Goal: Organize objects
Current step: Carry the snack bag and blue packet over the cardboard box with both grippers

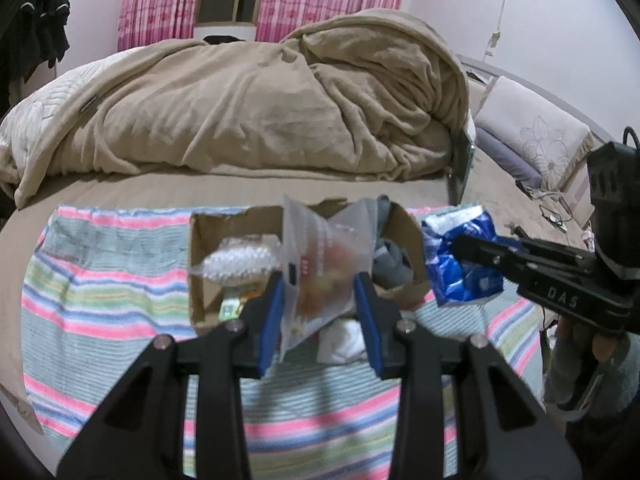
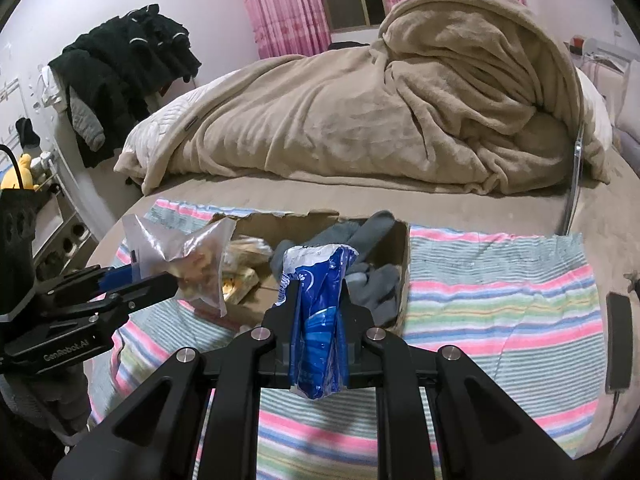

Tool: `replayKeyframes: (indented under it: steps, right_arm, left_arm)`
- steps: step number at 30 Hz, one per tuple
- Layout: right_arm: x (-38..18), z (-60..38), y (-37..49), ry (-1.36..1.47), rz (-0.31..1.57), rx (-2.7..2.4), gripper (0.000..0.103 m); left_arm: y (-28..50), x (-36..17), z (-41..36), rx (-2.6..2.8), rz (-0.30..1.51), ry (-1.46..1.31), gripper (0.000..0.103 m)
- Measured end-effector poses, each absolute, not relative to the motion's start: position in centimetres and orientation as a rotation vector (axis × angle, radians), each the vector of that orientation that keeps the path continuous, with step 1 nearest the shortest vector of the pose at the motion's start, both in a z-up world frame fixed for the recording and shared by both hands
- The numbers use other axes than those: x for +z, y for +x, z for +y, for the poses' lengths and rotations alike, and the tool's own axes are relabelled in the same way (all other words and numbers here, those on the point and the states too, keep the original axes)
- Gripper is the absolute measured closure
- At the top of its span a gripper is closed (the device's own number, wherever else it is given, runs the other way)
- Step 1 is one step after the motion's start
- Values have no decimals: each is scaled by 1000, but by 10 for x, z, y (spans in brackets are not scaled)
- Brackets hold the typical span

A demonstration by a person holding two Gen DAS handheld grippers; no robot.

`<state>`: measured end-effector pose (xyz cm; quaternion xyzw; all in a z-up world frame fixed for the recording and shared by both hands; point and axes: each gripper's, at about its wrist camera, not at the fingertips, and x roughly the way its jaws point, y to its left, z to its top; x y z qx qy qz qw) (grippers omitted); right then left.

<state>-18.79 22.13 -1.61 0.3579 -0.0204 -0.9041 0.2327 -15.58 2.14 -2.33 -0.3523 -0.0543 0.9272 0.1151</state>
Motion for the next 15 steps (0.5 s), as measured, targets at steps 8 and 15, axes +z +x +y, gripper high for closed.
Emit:
replayKeyframes:
  steps: [8, 15]
  right_arm:
    - [-20, 216, -207, 973, -61, -2475, 87]
    - [-31, 207, -228, 986, -77, -2446, 87]
  left_arm:
    - [-173, -28, 28, 2710, -175, -1044, 66]
    - [-192, -47, 32, 2684, -185, -1108, 66]
